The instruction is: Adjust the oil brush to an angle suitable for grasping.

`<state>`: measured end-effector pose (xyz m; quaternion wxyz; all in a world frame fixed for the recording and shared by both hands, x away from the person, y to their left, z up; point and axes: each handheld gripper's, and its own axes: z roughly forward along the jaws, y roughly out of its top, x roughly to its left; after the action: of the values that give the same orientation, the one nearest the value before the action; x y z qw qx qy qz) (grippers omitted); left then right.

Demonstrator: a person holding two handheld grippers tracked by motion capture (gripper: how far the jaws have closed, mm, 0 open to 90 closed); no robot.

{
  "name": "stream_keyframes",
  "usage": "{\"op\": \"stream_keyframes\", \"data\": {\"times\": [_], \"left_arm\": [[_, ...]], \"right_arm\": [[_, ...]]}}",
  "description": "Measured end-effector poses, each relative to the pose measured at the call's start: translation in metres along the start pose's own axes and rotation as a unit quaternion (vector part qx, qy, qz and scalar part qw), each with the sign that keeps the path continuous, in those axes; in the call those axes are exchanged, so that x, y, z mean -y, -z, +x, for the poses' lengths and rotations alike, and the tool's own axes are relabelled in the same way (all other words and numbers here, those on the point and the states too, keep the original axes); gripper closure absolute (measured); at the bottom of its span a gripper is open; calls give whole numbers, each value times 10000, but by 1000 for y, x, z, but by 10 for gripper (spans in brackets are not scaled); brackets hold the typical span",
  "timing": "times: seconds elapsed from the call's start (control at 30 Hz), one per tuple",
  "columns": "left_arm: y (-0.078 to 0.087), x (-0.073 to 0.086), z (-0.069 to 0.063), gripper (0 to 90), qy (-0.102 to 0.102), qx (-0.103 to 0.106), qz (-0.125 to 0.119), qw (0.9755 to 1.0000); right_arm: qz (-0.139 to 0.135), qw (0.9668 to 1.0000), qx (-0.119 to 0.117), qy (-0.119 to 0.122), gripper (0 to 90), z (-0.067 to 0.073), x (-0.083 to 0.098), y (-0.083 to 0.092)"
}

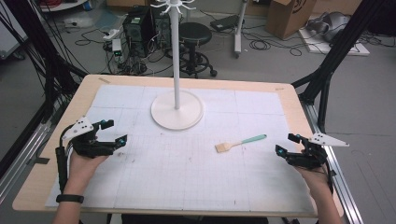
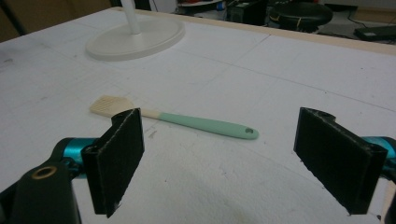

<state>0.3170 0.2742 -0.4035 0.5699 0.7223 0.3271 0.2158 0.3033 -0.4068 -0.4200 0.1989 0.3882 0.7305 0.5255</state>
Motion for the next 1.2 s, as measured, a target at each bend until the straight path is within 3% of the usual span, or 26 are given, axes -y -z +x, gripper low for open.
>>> {"op": "stream_keyframes", "data": {"times": [0.2, 0.4, 0.47, 0.6, 0.83, 1.0, 1.2], "left_arm": [[-1, -2, -2, 118, -21, -62, 34, 10000], [-4, -5, -3, 117, -4, 40, 33, 10000], [-5, -6, -4, 115, -20, 84, 14, 10000], [-7, -6, -3, 114, -48, 118, 39, 9999], [-7, -6, -3, 110, -13, 143, 0, 9999], [-8, -6, -4, 109, -33, 192, 26, 9998], [-10, -7, -6, 109, -61, 249, 37, 9997]], "right_arm": [[-14, 10000, -31, 7, 145, -1, 0, 2], [44, 9999, -89, 69, 124, 0, -4, 2], [33, 9995, -172, 251, 119, 0, -12, 1], [79, 9987, -313, 389, 116, -2, -18, -4], [375, 9962, -562, 550, 115, -11, -32, -30], [677, 9927, -733, 672, 113, -9, -37, -54], [1141, 9838, -1052, 893, 114, 0, -37, -88]]}}
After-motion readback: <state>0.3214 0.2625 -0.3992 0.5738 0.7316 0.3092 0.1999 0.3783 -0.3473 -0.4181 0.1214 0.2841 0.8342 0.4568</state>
